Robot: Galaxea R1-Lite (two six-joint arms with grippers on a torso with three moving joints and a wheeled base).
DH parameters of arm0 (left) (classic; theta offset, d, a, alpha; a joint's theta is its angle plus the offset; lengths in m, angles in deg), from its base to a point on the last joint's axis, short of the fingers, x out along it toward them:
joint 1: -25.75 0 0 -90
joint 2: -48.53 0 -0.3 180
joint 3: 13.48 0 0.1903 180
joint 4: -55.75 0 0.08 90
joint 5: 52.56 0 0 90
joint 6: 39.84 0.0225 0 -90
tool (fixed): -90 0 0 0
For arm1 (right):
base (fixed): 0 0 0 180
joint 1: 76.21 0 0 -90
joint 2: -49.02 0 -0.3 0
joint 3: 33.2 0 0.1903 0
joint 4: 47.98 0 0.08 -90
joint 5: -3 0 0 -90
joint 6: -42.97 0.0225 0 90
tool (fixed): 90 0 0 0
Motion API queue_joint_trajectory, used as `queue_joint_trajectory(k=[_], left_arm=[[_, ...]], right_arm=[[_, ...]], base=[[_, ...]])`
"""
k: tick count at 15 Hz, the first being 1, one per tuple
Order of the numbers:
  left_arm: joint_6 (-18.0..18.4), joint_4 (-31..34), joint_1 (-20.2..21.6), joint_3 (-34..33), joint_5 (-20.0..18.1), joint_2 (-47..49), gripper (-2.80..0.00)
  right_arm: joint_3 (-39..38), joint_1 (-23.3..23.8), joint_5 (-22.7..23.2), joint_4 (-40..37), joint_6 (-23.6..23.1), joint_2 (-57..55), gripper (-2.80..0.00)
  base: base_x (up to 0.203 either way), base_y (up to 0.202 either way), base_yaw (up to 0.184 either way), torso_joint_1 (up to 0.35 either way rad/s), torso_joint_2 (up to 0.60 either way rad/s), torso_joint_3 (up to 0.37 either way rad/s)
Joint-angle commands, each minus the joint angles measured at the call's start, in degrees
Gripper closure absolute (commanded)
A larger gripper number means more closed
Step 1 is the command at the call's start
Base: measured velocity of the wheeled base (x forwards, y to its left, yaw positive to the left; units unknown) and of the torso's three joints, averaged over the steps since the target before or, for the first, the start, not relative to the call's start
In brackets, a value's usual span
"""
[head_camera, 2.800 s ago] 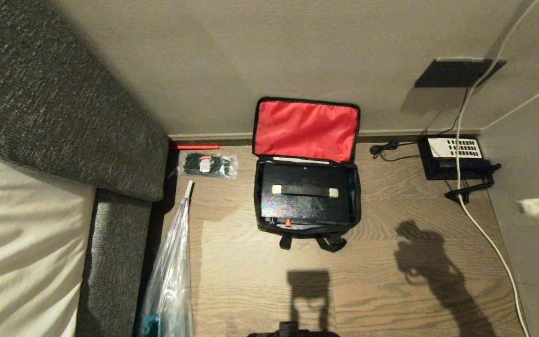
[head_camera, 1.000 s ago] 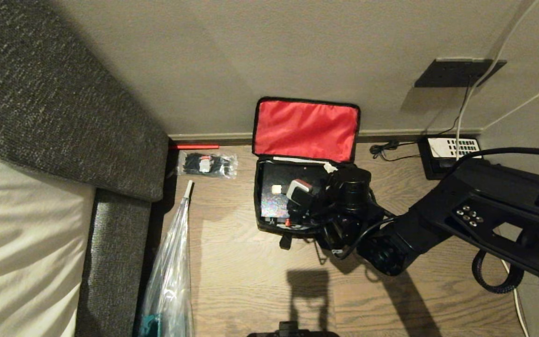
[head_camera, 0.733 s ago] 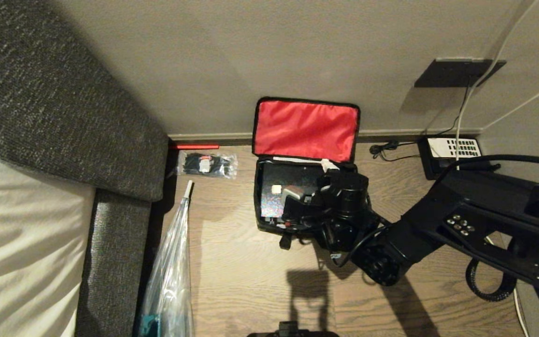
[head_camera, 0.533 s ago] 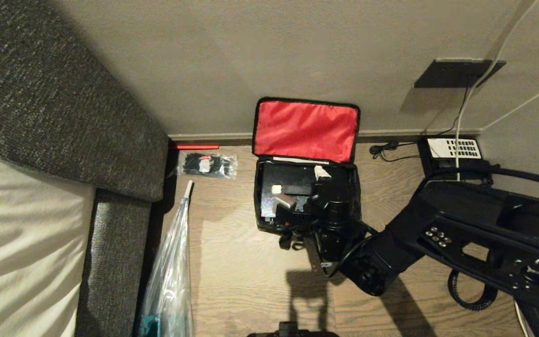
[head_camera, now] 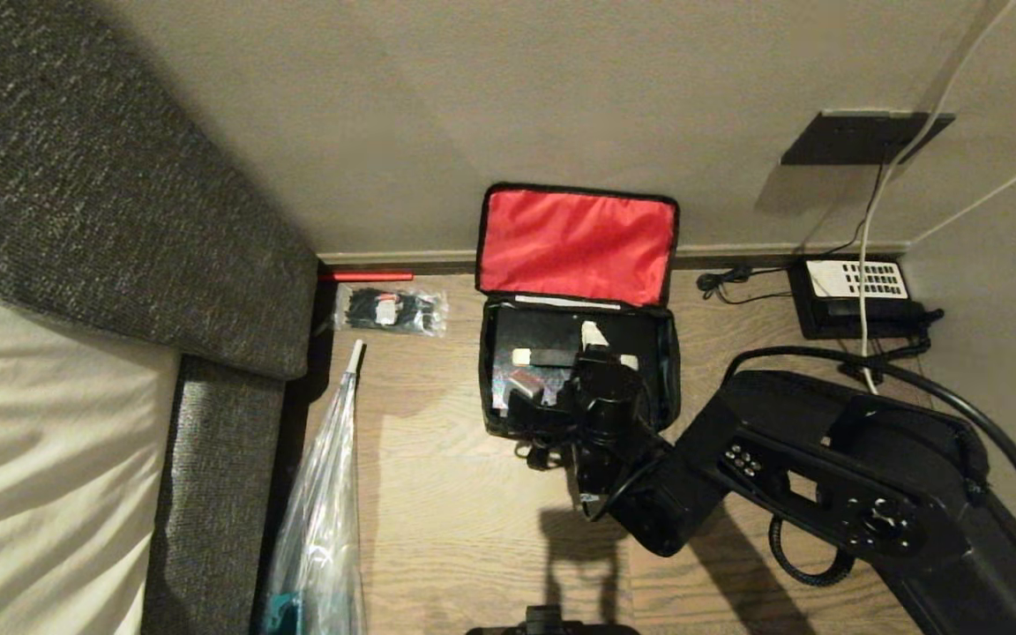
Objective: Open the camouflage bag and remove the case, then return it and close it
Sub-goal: Grip the handle
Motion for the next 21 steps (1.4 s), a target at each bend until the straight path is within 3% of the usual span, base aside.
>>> queue_joint_trajectory(k=[1,4,10,21], left_arm=[[-0.04,0.04,0.02,-0.09,0.05,-0.11,0.00],[-0.04,0.00,0.02,-0.14,0.05,-0.11,0.00],[-0.04,0.04,0.02,-0.09,0.05,-0.11,0.00],[-0.04,0.04,0.02,-0.18,0.05,-0.11,0.00]], right_arm=[[2.45,0.52,-0.28,2.21,-0.63,-3.85,-2.80],[4.24,1.65,-0.80,2.40,-1.49,-6.01,-2.80],[15.28,4.08,-0.82,2.40,-1.87,-9.49,-2.80],[23.97,4.78,-2.57,3.53,-2.84,-14.61,-2.80]], base=[[0.000,0.000,0.000,0.000,0.00,0.000],[0.000,0.000,0.000,0.000,0.00,0.000],[0.000,0.000,0.000,0.000,0.00,0.000],[0.000,0.000,0.000,0.000,0.00,0.000]])
